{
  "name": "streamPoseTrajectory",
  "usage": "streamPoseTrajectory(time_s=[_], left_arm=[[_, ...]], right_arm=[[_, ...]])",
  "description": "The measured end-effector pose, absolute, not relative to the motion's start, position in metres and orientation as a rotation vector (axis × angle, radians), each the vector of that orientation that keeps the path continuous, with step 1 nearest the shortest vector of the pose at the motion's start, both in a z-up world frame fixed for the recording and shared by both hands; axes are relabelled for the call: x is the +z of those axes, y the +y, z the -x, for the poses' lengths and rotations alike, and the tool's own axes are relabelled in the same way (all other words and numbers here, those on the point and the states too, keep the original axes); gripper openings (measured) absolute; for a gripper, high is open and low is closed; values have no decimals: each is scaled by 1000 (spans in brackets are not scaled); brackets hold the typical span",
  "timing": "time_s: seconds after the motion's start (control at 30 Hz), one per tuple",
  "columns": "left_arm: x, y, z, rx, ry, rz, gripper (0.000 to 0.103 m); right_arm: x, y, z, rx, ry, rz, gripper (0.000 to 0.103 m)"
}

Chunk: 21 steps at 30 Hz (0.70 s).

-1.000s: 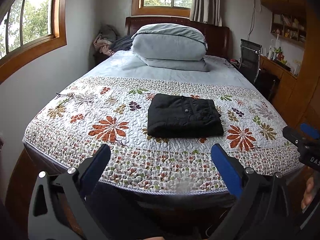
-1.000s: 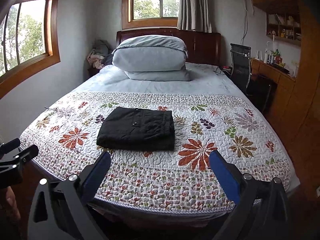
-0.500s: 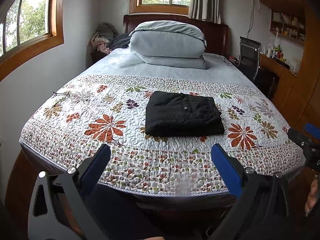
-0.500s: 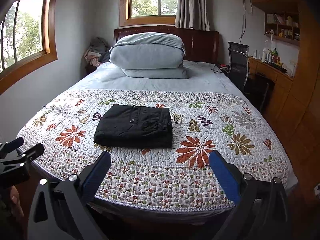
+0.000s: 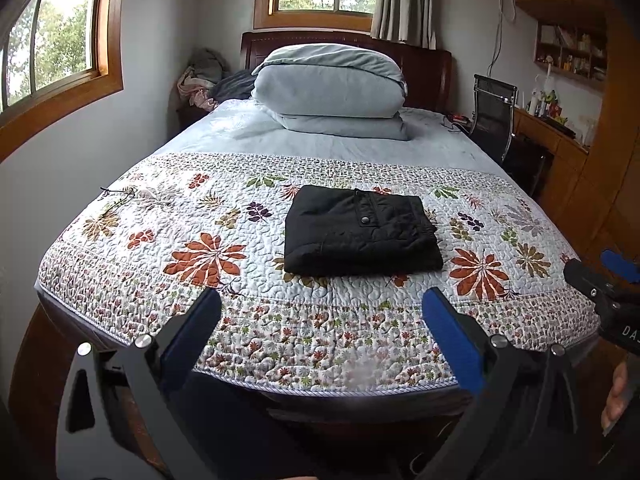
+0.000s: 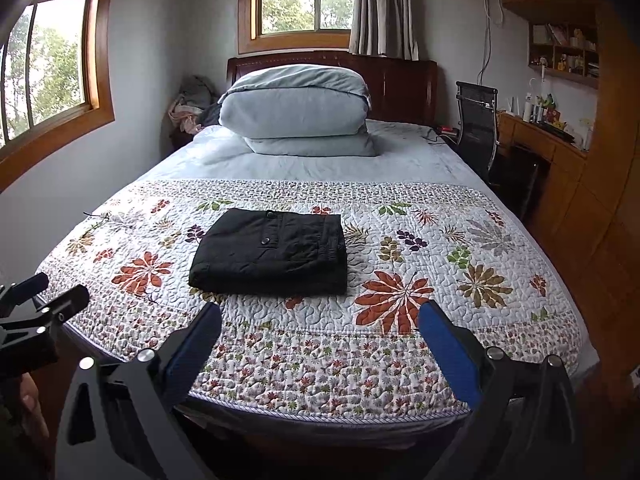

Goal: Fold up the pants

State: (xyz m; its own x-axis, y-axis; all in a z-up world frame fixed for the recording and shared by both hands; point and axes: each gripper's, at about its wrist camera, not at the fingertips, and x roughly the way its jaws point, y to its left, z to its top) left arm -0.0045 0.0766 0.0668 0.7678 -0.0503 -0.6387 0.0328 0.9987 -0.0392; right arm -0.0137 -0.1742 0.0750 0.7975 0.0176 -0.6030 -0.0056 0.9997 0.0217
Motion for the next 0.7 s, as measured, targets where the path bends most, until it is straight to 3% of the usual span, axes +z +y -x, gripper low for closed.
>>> streamPoseTrajectory(time_s=[0.7], left_arm=[[70, 77, 5, -44, 687, 29, 100]], right_arm=[[70, -170, 10, 20, 663, -26, 99]])
